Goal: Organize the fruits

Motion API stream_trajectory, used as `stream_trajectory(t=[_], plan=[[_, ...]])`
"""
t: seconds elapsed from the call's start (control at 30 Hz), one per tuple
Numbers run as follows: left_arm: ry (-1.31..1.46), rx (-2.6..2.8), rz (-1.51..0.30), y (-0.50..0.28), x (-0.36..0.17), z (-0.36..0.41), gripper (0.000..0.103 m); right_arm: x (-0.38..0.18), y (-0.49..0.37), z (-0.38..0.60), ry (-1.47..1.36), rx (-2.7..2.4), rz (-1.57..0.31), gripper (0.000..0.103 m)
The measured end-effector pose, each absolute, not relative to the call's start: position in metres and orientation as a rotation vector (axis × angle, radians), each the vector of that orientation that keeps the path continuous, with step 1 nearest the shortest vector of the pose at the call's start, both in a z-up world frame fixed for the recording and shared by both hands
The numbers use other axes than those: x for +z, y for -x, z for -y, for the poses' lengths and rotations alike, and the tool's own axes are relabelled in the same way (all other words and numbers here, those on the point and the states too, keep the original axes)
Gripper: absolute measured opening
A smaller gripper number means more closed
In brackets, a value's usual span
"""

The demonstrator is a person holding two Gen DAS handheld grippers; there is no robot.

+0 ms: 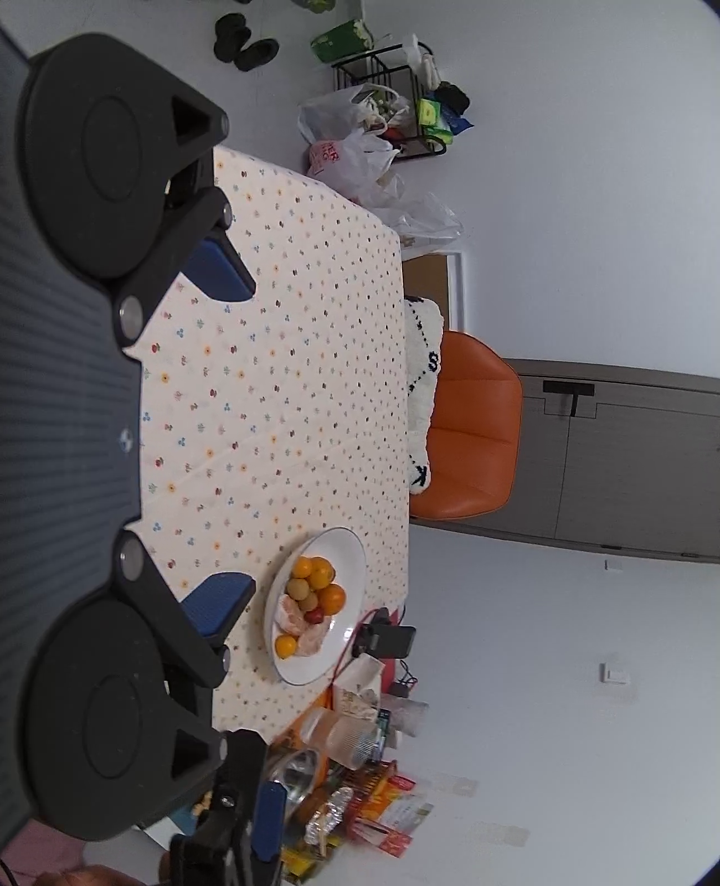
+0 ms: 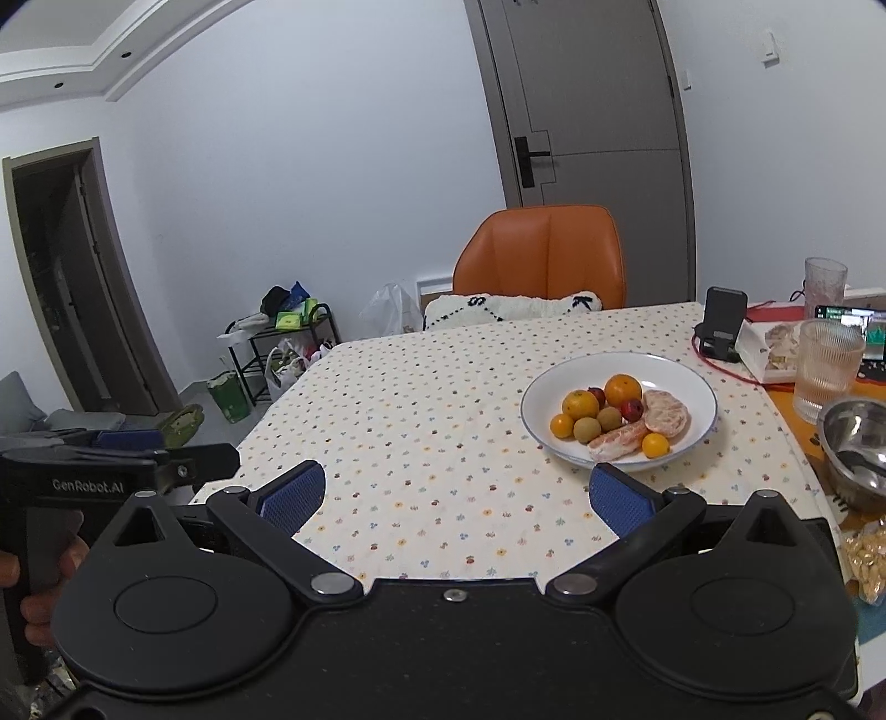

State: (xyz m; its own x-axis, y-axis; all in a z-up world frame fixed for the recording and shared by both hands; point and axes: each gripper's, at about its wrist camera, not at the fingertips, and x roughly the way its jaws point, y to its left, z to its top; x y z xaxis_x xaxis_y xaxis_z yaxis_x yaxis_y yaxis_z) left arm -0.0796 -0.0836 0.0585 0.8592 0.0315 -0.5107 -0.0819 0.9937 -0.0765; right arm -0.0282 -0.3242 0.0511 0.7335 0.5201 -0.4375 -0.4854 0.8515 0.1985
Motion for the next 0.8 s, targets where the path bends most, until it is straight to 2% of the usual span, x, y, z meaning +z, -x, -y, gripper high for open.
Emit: stream_trajectory(t=[0.8], plan=[[0.112,0.068,-0.535,0.0818,0.0604,0.0747,0.103,0.0505,0.031,0.3203,-0.071,0.563,-0.518,0.103]])
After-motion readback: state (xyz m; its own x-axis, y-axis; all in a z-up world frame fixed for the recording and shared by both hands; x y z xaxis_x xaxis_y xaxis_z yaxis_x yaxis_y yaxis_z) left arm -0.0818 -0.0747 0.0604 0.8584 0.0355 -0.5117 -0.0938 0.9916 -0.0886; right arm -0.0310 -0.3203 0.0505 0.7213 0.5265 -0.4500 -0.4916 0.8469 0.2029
